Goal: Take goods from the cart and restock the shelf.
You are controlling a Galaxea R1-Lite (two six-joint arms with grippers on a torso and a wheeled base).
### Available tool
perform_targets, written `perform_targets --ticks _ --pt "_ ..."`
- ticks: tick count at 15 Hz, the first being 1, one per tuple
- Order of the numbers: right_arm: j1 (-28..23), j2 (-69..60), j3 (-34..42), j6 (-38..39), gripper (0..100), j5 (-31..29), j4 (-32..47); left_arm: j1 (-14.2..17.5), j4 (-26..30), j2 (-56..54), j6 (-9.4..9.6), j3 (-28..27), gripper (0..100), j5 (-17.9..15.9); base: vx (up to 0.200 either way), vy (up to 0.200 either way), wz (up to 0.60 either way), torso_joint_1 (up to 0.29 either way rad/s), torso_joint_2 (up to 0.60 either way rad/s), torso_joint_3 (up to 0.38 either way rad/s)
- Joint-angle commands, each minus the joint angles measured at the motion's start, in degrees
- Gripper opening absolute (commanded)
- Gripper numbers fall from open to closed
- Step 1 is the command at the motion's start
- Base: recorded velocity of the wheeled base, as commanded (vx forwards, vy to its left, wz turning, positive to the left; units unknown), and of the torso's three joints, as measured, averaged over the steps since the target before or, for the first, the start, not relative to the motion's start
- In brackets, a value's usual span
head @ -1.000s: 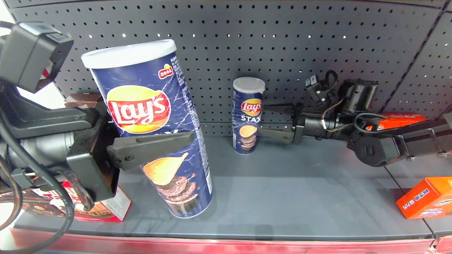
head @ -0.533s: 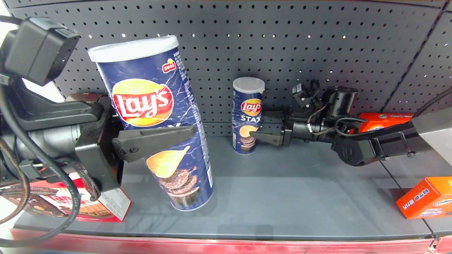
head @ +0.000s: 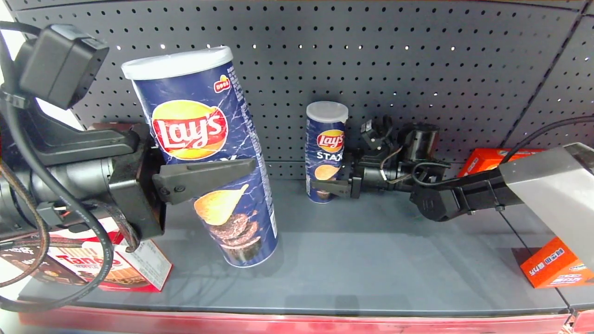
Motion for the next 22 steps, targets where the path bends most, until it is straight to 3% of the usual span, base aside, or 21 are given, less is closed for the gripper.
perform_targets --ticks 1,7,9,10,19,22 --pt "0.39 2.07 -1.74 0.08 100 0.0 0.0 0.11 -0.03 -0.06 0.0 0.19 0 0.02 0.0 0.0 0.0 0.0 0.0 0.0" --pt "0.91 4.27 -3.67 0.17 100 -2.37 -0.09 0.11 -0.03 0.03 -0.09 -0.07 0 0.11 0.0 0.0 0.0 0.0 0.0 0.0" --pt "1.0 4.44 -3.76 0.17 100 -2.55 -0.27 0.11 -0.03 -0.15 -1.23 0.11 0 0.2 0.0 0.0 0.0 0.0 0.0 0.0" --pt "1.27 4.36 -3.67 0.43 0 -2.64 -0.09 0.2 -0.03 -0.24 -1.23 0.19 0 0.29 0.0 0.0 0.0 0.0 0.0 0.0" --pt "1.97 -0.92 -1.12 0.52 0 -2.99 -0.09 0.2 -0.03 -0.32 -1.23 0.81 0 0.37 0.0 0.0 0.0 0.0 0.0 0.0" --pt "3.64 -5.14 2.13 0.43 0 -10.19 -0.27 0.2 -0.03 -0.5 -1.23 0.81 0 0.37 0.0 0.0 0.0 0.0 0.0 0.0"
